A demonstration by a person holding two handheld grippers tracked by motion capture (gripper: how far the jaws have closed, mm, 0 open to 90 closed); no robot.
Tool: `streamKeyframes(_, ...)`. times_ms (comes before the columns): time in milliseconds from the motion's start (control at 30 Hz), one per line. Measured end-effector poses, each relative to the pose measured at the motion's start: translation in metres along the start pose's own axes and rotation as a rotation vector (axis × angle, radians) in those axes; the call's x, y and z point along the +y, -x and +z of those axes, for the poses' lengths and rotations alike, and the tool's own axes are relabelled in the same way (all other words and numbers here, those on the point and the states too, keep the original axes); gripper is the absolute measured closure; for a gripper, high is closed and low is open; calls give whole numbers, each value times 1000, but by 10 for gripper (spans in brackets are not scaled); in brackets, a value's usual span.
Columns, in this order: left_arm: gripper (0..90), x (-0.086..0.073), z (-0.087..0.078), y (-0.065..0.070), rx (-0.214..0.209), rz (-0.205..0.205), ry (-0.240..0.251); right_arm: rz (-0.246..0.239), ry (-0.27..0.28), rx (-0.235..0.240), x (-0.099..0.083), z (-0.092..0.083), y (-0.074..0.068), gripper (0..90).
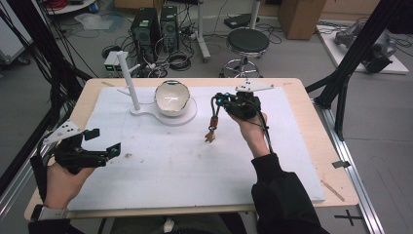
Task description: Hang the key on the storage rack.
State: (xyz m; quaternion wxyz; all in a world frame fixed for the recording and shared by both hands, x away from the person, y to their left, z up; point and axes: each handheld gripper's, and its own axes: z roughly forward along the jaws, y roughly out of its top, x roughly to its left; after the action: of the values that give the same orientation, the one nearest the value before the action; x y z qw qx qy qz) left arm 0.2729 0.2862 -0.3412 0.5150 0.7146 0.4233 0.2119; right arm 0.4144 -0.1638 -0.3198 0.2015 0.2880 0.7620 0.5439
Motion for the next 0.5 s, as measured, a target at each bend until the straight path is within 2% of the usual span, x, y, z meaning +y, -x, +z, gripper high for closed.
streamKeyframes(200, 17, 1, -1, -1, 12, -3, 6, -31, 4, 49, 13, 13, -13, 851)
streamKeyframes(233, 17, 1, -2, -1, 14, -6, 6, -39, 0, 70, 20, 22, -20, 851)
streamKeyframes(333, 17, 1, -3, -2, 15, -10, 10, -49, 3, 96, 32, 36, -31, 851)
streamKeyframes(500, 17, -4, -5, -8, 32, -32, 15, -30, -9, 113, 52, 69, -46, 850)
